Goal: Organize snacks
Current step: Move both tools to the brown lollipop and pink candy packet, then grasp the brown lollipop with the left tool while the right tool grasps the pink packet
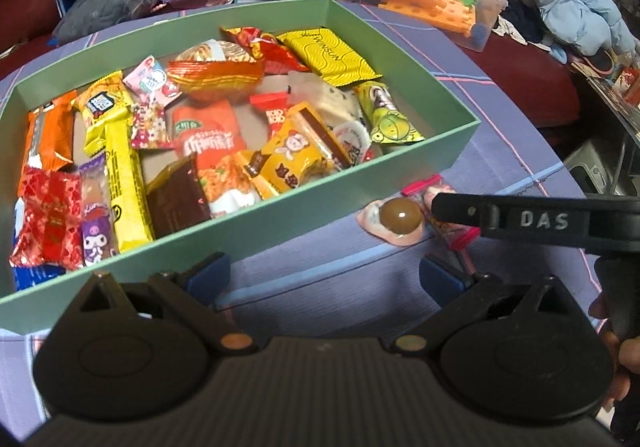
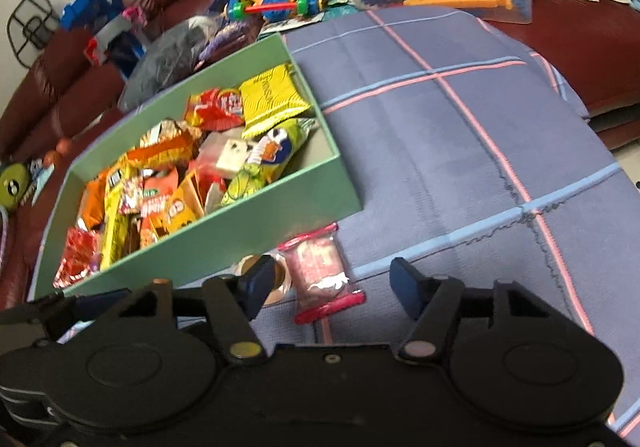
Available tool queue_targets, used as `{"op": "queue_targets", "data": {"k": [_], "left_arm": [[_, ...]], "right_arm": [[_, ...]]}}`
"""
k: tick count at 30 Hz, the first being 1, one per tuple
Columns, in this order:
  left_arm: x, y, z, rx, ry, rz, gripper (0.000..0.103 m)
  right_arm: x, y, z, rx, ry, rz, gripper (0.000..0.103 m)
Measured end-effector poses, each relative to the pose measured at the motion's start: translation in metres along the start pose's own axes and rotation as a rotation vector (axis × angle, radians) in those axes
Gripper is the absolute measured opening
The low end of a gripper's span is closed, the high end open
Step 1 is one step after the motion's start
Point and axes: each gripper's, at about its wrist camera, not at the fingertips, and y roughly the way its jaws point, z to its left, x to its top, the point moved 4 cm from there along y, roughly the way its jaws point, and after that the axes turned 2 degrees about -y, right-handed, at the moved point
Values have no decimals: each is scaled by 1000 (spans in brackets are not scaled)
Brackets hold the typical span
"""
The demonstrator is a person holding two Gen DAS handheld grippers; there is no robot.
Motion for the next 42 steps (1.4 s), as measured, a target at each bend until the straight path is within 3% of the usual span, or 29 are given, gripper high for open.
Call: {"op": "queue_targets", "data": {"k": [4, 9, 15, 19, 25, 27, 29, 30, 42], "left_arm": [[1, 4, 0, 3, -5, 12, 103], [2, 10, -8, 10, 2, 17, 103], [9, 15, -23, 22, -64, -4, 99], [14, 24, -34, 24, -128, -17, 86], [16, 36, -48, 56, -185, -41, 85], [13, 37, -54, 80, -132, -59, 76], [10, 36, -57, 140, -63, -79, 44], [8, 34, -57, 160, -51, -84, 39], [-17, 3, -17, 137, -42, -55, 37]], "right_arm": [[-2, 6, 6, -9, -58, -2, 50], [-4, 7, 10, -41, -141, -16, 29], [-3, -1, -17, -49, -71, -42, 27], [-12, -13, -45, -3, 51, -61, 27], [-23, -23, -62, 26, 111, -73, 27], [-23, -23, -64, 34, 120, -77, 27], [-25, -23, -64, 38, 129, -82, 27], [-25, -22, -64, 39, 132, -84, 27], [-32, -28, -62, 58, 153, -89, 27]]}}
